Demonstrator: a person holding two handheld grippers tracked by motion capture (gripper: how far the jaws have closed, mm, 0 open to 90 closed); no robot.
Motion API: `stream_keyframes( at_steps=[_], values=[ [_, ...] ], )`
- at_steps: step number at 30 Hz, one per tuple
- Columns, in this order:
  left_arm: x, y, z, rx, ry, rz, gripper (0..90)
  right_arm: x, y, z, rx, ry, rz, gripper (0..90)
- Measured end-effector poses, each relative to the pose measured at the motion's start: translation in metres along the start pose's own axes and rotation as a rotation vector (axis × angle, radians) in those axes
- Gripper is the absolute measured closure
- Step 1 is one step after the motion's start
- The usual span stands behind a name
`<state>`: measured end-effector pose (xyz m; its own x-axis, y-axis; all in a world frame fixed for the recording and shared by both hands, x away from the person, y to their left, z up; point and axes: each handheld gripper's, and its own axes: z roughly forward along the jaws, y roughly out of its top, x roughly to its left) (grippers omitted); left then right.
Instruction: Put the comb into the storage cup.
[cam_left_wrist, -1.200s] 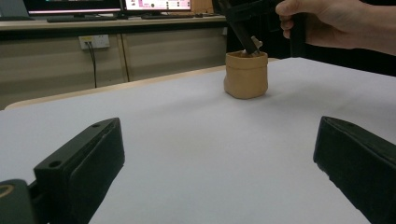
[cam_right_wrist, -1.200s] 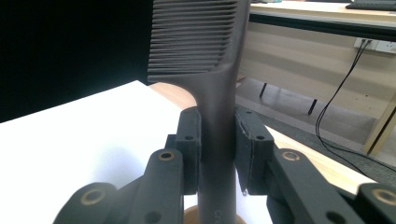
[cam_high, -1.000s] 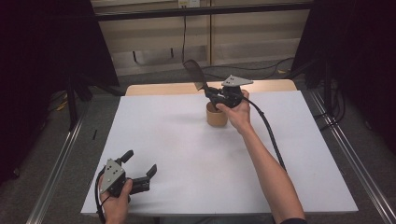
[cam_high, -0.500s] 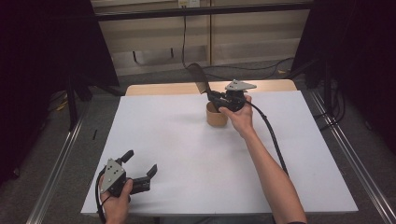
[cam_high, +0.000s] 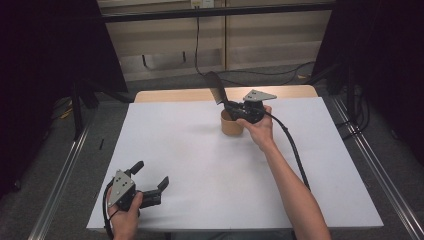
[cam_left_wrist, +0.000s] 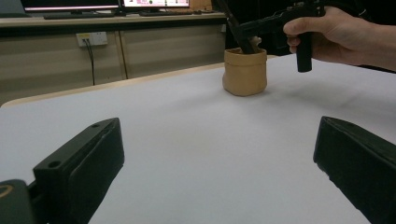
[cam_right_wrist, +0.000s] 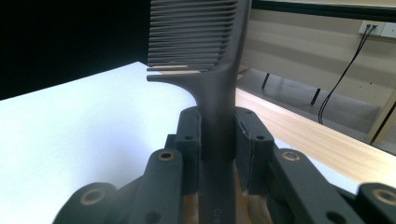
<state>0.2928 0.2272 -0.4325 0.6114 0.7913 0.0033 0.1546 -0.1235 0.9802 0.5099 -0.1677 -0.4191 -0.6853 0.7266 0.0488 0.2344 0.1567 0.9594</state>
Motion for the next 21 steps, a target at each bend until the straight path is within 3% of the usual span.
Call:
stream_keyframes(
  at_steps=[9, 13, 21],
  values=[
    [0.000, 0.000, 0.001, 0.002, -0.001, 0.001, 1.8, 0.004, -0.005, -0.007, 0.011, 0.002, -0.014, 72.5],
    [0.000, 0.000, 0.001, 0.005, 0.002, 0.001, 1.8, 0.007, -0.007, -0.007, 0.040, 0.003, -0.032, 72.5],
    [0.000, 0.000, 0.001, 0.004, 0.003, 0.000, 1.8, 0.007, -0.013, -0.009, 0.055, 0.000, -0.023, 72.4]
  ],
)
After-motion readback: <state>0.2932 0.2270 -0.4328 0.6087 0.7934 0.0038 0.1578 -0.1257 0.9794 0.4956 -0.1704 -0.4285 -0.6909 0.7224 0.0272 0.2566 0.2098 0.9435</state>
